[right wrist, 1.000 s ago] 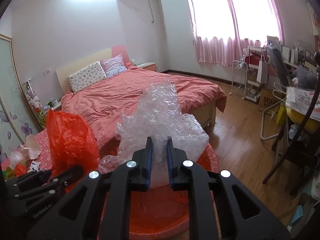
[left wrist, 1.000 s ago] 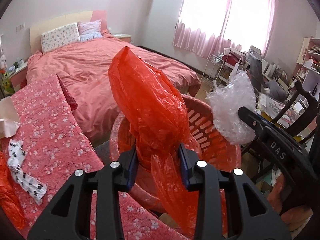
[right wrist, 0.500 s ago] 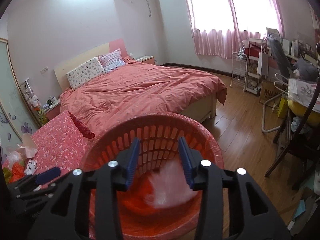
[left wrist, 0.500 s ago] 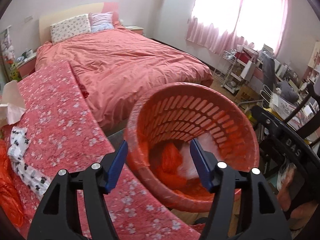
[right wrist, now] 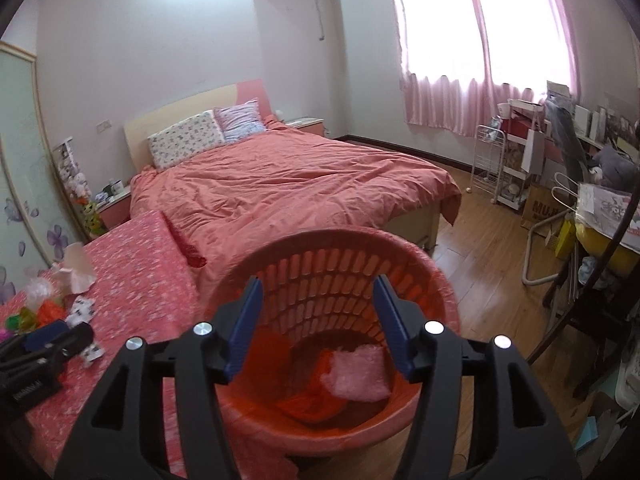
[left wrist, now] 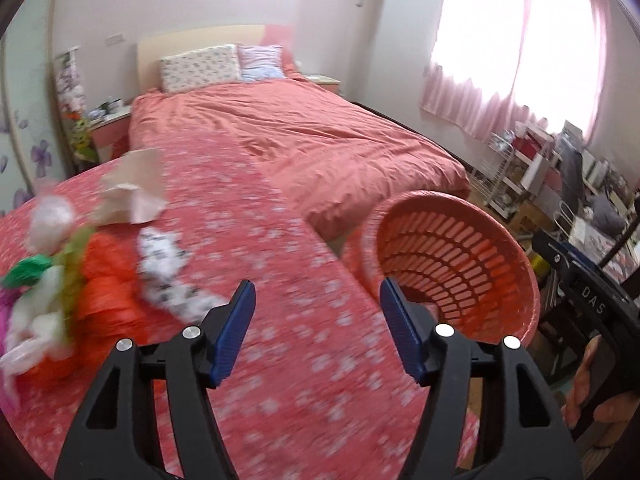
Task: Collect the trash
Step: 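Open both tools to drop the bags into the basket, then grasp the magenta bag with the left tool while the right tool grasps the patterned cloth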
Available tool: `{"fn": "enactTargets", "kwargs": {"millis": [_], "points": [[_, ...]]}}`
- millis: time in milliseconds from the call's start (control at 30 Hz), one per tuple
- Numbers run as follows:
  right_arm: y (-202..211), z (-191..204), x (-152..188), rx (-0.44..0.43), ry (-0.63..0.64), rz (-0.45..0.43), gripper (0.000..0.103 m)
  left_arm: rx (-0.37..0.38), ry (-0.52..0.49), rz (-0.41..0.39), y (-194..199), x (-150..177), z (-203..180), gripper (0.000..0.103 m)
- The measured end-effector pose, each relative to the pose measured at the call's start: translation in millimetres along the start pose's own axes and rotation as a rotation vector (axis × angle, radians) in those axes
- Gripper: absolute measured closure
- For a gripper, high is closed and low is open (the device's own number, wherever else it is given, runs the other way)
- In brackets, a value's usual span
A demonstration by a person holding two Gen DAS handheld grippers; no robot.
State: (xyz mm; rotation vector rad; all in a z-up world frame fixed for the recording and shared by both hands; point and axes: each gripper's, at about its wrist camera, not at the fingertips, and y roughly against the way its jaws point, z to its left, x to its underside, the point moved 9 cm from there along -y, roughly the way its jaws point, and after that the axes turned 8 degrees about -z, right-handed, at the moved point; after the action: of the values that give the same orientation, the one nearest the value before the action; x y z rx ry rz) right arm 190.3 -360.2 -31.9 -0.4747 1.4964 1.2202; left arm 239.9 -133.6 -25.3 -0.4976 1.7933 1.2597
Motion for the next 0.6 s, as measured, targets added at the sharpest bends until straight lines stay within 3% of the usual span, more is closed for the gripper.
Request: {"fn": "enactTargets", "kwargs": {"millis": [333,600], "points": [[22,100,21,-0.172,0.071,0.053,0.046,-0.165,0.111,-0.062,68,-1,105,0.038],[16,196,43,-0.322,0.111,0.135,0.050,-0.354,0.196,-0.097,108,6,213,0.038]]}}
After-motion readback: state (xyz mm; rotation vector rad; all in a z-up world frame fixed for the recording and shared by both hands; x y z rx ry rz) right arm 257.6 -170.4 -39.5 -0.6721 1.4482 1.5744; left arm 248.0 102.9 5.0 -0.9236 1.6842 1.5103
